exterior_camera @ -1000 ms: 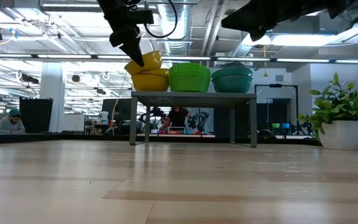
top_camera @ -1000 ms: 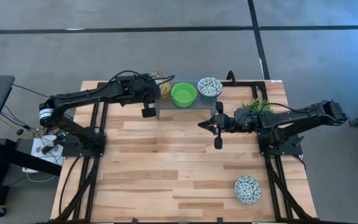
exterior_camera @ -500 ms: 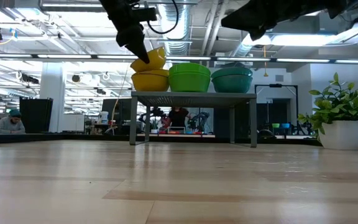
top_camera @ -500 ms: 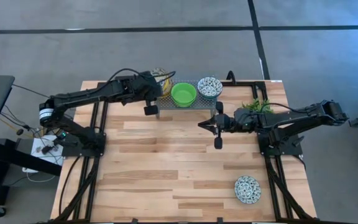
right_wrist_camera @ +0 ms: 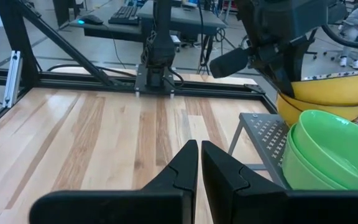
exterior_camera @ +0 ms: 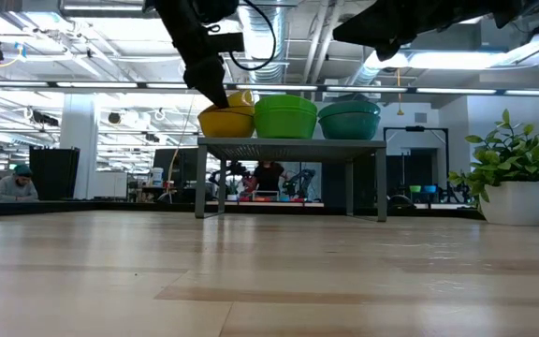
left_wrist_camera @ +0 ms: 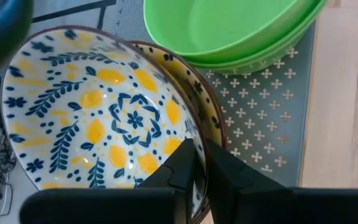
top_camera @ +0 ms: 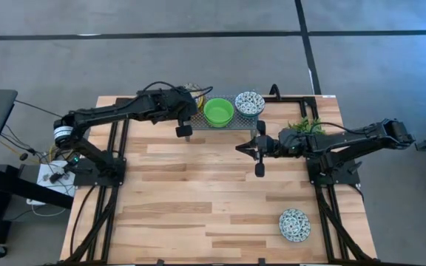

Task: Pick & Place Mini bowls
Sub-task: Stack the yellow patterned bowl on top of the yellow patterned bowls on the shelf, then stack the green patterned bowl on top of the green patterned bowls on the shelf

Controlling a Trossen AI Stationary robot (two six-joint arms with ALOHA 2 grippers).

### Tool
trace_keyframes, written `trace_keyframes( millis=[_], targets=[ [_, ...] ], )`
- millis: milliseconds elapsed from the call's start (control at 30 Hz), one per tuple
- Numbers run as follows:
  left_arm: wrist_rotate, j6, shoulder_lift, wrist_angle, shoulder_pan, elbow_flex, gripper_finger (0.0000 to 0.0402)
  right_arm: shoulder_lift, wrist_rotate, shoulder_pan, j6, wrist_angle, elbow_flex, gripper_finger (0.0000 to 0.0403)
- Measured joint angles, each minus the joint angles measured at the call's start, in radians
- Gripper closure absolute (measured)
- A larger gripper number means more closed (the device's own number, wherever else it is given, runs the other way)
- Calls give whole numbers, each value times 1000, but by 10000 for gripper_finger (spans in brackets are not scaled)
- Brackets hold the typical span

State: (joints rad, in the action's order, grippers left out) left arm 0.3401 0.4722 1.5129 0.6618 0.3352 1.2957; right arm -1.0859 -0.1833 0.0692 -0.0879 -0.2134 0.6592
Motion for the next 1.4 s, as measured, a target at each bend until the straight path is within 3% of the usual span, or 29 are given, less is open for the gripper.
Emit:
trace_keyframes(
  millis=[433, 633, 867, 1067, 1400],
  targets=[
    [17, 1, -57, -9, -24, -1, 313, 0, 0, 0, 1, 6, 0, 386],
    [77, -13, -107, -19, -75, -1, 294, 0, 0, 0, 3, 16, 0, 386],
    [64, -281, -138, -24, -178, -1, 287, 0, 0, 1, 33, 47, 0, 386],
    [-94, -466, -139, -30, -288, -28, 296, 0, -1, 36, 37, 107, 0, 374],
    [-130, -561, -139, -73, -500, -282, 307, -1, 0, 221, 194, 217, 0, 320]
  ],
)
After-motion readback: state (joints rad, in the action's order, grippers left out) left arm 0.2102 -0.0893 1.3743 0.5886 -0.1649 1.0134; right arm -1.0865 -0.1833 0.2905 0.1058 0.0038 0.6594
